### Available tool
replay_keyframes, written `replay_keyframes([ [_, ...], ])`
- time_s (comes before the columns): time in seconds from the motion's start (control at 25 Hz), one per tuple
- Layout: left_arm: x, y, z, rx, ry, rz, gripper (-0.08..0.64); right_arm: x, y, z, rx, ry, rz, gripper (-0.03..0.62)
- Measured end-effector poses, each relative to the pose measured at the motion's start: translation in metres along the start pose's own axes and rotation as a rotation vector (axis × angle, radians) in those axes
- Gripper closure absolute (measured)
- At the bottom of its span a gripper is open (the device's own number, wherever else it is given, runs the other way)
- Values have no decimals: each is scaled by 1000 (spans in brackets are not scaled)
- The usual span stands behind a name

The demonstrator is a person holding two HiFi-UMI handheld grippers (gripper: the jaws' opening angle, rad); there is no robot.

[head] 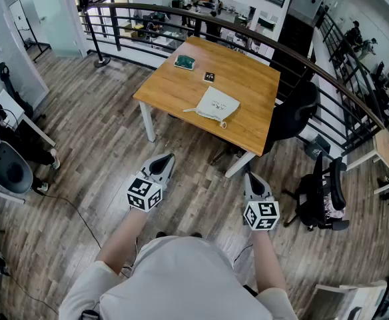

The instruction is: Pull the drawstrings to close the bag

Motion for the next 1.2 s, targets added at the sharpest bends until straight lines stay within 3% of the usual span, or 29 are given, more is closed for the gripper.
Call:
replay_keyframes([
  [0.48,4,-5,-6,3,10,-1,568,3,-1,-5,-3,6,7,595],
  [0.72,6,-12,-7,13,15,0,568,-3,-4,-1,39,-46,32,594],
  [1.2,20,-24,-14,28,22,19,568,-1,-22,-11,10,-28,55,589],
])
Point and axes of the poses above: the fingertips, and each gripper's own axes: x forward along the fingers, y to its left, z out of its top, the point moved 3 cm from there along -x, backward along the fingers, and after that the axes turned 3 degrees about x, right-handed, at the moved point
